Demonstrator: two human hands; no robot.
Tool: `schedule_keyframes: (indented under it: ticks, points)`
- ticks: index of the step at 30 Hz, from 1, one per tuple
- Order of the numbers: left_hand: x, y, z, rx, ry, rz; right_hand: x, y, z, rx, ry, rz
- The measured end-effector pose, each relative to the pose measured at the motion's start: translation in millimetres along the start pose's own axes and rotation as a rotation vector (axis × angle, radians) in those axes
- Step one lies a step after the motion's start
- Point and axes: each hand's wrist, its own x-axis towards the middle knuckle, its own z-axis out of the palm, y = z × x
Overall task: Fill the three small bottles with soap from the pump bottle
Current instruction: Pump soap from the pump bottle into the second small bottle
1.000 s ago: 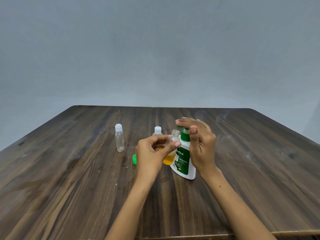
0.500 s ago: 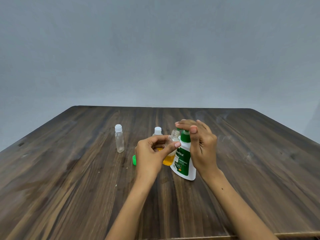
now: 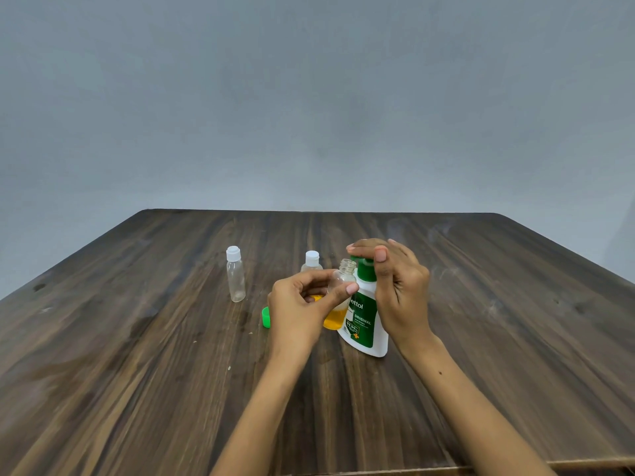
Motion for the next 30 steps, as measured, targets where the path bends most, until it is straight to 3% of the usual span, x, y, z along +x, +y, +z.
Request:
schedule_keyframes:
  ticks: [15, 30]
  points:
    - [0, 1, -2, -0.02, -0.004, 0.011, 0, -1, 1, 0.039, 0.011, 0.028]
    - [3, 5, -4, 0.008, -0.006, 0.032, 13, -4, -25, -0.197, -0.227, -0.118]
